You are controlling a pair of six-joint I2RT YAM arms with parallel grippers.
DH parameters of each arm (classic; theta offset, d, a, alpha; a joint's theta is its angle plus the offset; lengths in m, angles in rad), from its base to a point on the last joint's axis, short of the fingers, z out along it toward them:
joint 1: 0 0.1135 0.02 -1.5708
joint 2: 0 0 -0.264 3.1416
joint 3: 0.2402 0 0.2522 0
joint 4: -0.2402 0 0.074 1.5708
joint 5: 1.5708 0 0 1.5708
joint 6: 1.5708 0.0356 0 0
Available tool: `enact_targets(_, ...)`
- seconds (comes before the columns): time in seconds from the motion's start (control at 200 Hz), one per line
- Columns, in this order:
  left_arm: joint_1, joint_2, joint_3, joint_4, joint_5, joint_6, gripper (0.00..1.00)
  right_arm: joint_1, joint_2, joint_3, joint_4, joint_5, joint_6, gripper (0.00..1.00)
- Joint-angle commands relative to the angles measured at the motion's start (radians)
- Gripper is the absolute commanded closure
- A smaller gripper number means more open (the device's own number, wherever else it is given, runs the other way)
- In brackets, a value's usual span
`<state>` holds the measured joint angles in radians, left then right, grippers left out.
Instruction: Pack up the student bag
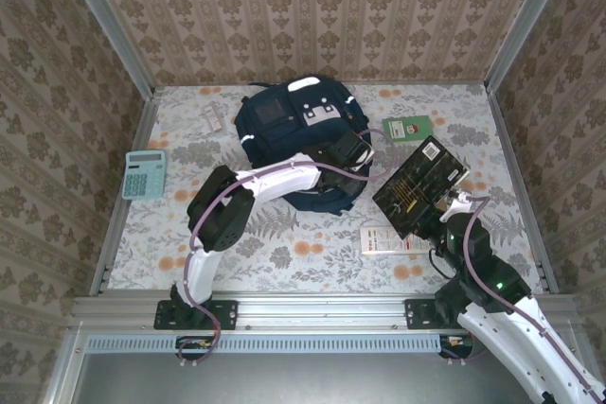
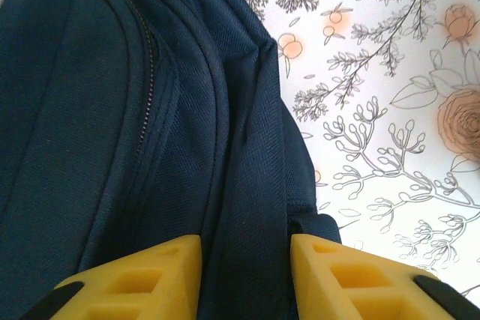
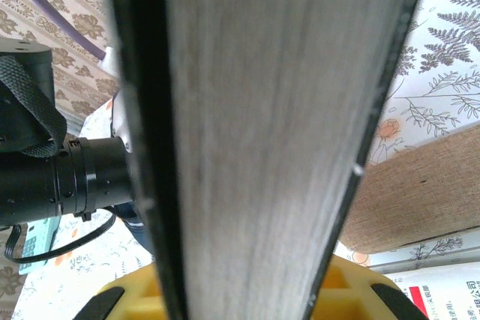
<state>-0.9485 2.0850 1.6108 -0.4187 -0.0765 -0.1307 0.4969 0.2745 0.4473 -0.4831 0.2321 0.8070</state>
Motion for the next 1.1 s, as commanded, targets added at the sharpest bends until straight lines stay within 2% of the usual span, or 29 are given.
enact_targets(0.0,-0.001,0.019,0.026,-0.025,-0.015,0.022,0.62,-0.006,-0.015,0.003,0.053,0.003,-0.001,0.99)
enact_targets(0.115,0.004,0.021,0.026,-0.027,-0.011,0.018,0.66,-0.007,-0.016,0.005,0.052,0.001,0.0,0.99)
enact_targets(0.14,0.006,0.021,0.025,-0.026,-0.011,0.017,0.69,-0.008,-0.016,0.004,0.052,0.001,0.0,0.99)
enact_targets(0.24,0.006,0.012,0.02,-0.022,-0.011,0.013,0.94,-0.009,-0.017,0.003,0.054,-0.001,0.0,0.99)
enact_targets(0.295,0.007,-0.005,0.019,-0.018,-0.015,0.006,1.0,-0.009,-0.017,0.001,0.056,-0.004,0.0,0.99)
enact_targets(0.505,0.0,-0.14,0.0,0.004,-0.037,-0.023,1.0,-0.011,0.004,-0.01,0.102,-0.05,-0.008,0.99)
enact_targets(0.75,-0.003,-0.29,-0.013,0.006,-0.027,-0.054,1.0,-0.014,0.088,-0.02,0.214,-0.186,-0.024,0.99)
enact_targets(0.91,-0.002,-0.376,-0.011,0.014,-0.023,-0.071,1.0,-0.014,0.152,-0.058,0.382,-0.32,0.011,0.99)
enact_targets(1.095,-0.001,-0.441,0.018,0.009,-0.071,-0.079,1.0,-0.013,0.299,-0.125,0.664,-0.384,0.138,0.99)
